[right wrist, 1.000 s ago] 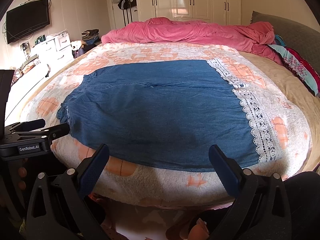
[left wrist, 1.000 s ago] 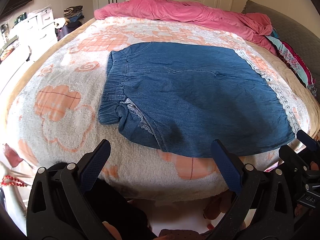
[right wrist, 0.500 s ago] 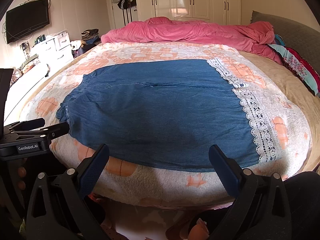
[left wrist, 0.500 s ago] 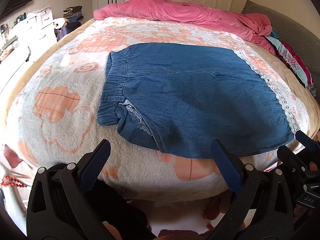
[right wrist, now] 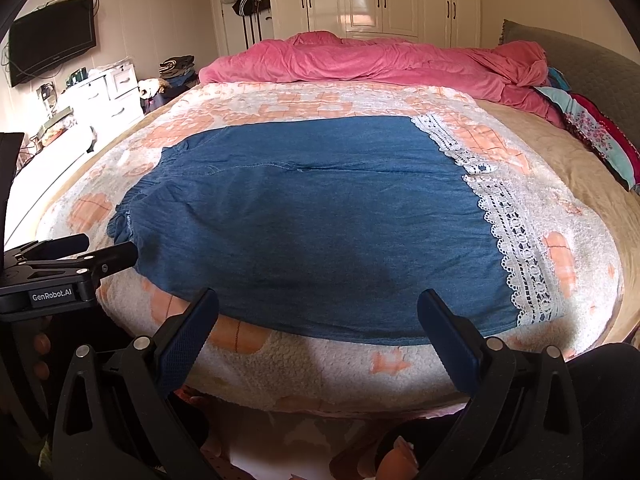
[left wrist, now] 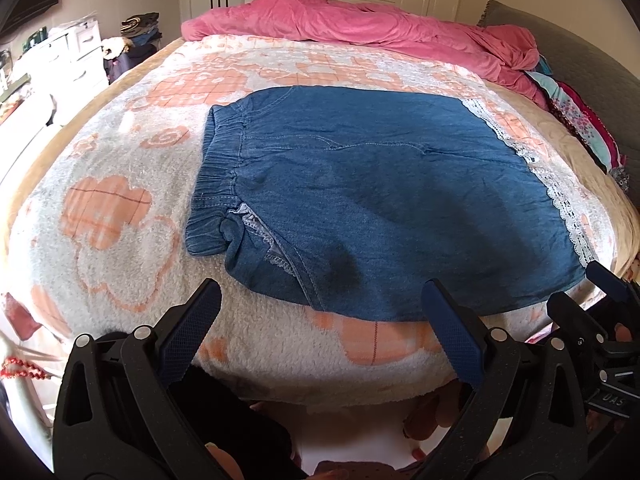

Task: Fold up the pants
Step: 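Lower the left gripper onto the elastic waistband and close on it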

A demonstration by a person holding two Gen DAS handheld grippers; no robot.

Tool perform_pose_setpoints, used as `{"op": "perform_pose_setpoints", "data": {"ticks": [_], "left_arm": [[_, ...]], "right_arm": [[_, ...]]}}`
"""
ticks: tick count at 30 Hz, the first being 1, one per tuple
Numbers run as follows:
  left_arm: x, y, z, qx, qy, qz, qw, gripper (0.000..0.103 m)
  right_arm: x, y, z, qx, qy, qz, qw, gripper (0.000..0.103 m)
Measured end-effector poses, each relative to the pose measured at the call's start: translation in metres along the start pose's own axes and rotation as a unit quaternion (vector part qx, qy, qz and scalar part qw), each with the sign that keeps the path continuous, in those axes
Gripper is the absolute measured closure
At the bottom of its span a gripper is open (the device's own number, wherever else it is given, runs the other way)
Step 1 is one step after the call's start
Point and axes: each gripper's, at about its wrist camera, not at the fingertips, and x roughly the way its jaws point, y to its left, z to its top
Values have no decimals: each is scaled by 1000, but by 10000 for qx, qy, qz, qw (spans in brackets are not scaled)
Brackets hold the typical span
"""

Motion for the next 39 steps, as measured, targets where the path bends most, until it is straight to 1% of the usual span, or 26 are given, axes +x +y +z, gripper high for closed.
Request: {"op": "perform_pose_setpoints", "data": {"ticks": [8,12,16,19,22,26,28,32,34,37,39], "left_arm": [[8,3,2,-45,48,-35,10000,9],[13,8,4,-134,73,-59,9999,9],[16,15,11,-223,40,-33,9997,9],[17,22,21,-311,-24,-29,9995,9],[22,30,31,-379,-6,13,9993,9],[31,47,47,-569,-9,136,9983,9],[36,56,54,-677,-3,185,9975,9],[47,79,71,-902,-39,323,9954,9],[52,86,78,-954,-21,364,9948,9],[64,97,93,-1014,36,371,9941,9],[71,104,104,-1025,65,420,9938,9]], "right_arm": [[5,-1,3,-58,48,-36,10000,4],[9,0,11,-121,56,-44,9999,4],[18,0,23,-144,132,63,9998,4],[26,0,36,-152,166,164,9996,4],[35,3,49,-231,219,258,9992,4],[50,9,67,-413,283,350,9981,4],[59,9,76,-382,375,500,9973,4],[73,10,92,-462,472,538,9964,4],[82,12,104,-508,536,557,9957,4],[93,16,118,-618,484,547,9954,4],[102,17,127,-658,522,599,9947,4]]}}
